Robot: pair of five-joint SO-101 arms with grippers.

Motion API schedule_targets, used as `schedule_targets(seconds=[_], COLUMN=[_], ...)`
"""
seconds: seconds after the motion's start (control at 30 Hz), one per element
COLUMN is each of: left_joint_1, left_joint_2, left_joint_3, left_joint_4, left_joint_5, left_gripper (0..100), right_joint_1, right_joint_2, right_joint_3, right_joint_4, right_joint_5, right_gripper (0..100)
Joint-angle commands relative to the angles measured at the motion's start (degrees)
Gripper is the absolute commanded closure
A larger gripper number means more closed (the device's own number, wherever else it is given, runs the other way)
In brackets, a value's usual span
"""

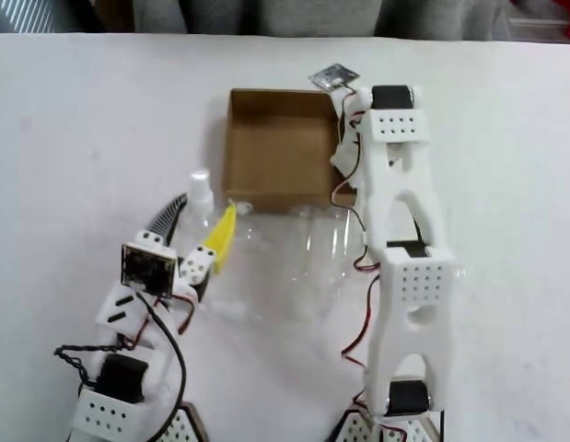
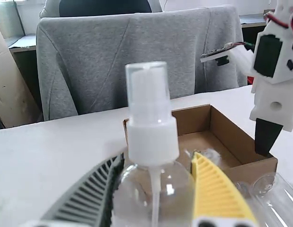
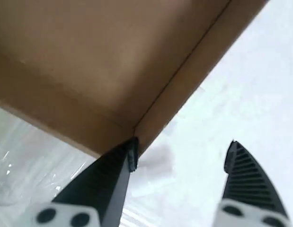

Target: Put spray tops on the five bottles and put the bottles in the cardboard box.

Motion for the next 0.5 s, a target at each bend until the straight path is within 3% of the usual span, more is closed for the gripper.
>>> schedule_targets(seconds=[0.0, 0.23, 0.47], left_joint_1=[-0.7, -0.7, -0.6], left_joint_2=[-0.9, -0.9, -0.9], left_joint_3=[-0.2, -0.2, -0.6], left_joint_4=[-1.8, -3.0, -13.2], left_joint_5=[-0.5, -0.4, 0.0], left_gripper=[92, 92, 92], right_joint_1=[0.7, 1.5, 10.5], right_joint_2=[-10.4, -26.9, -40.1], right_joint_3=[4.2, 24.8, 44.9], right_joint_4=[1.7, 1.6, -1.0], right_joint_5=[-0.8, -0.4, -0.4], right_gripper=[73.6, 73.6, 73.7])
